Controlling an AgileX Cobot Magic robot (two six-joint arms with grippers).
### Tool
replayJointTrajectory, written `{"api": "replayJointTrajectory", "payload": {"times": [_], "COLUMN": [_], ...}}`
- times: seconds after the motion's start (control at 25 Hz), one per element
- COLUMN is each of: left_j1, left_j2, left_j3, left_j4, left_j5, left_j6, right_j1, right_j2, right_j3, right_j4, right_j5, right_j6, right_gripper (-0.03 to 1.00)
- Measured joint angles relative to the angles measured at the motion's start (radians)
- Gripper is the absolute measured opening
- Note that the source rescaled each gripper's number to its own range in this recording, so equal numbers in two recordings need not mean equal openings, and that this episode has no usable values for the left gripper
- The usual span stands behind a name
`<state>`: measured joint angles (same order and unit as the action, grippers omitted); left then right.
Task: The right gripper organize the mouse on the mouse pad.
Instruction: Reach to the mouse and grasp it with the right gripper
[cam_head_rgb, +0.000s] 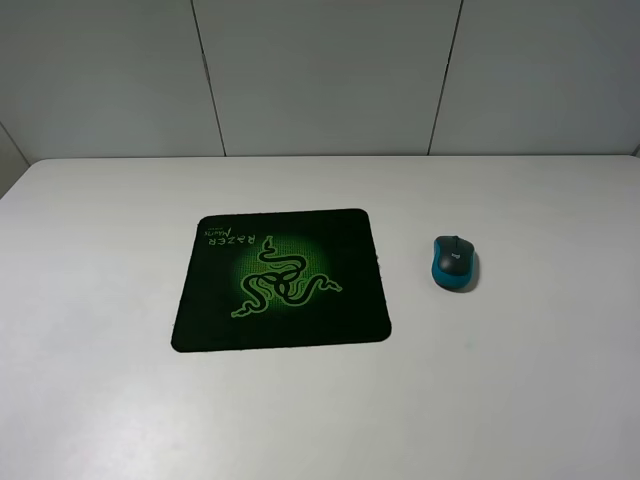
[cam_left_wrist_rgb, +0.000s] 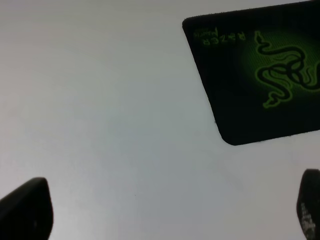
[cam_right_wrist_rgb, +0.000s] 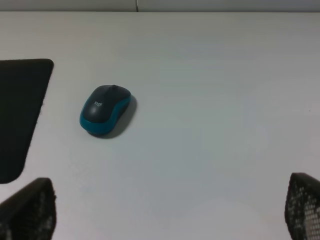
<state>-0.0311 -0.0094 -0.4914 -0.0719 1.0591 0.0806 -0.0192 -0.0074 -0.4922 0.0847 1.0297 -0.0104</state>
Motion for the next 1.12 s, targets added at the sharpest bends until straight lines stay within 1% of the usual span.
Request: {"api": "replayJointTrajectory", "payload": {"times": [0.76, 1.0, 1.12], "left_j1": [0.000, 0.000, 0.000], "left_j2": [0.000, 0.000, 0.000], "left_j3": [0.000, 0.000, 0.000], "left_j4": [0.000, 0.000, 0.000], "left_j5": [0.000, 0.000, 0.000], "left_j6": [0.000, 0.000, 0.000], "right_j1": [0.000, 0.000, 0.000], "right_j2": [0.000, 0.008, 0.080], "right_j3": [0.000, -0.009, -0.055], "right_j4": [-0.001, 0.046, 0.050], "right_j5": [0.000, 0.002, 0.004], "right_j6": [0.000, 0.000, 0.000], "right_gripper": [1.00, 1.00, 1.00]}}
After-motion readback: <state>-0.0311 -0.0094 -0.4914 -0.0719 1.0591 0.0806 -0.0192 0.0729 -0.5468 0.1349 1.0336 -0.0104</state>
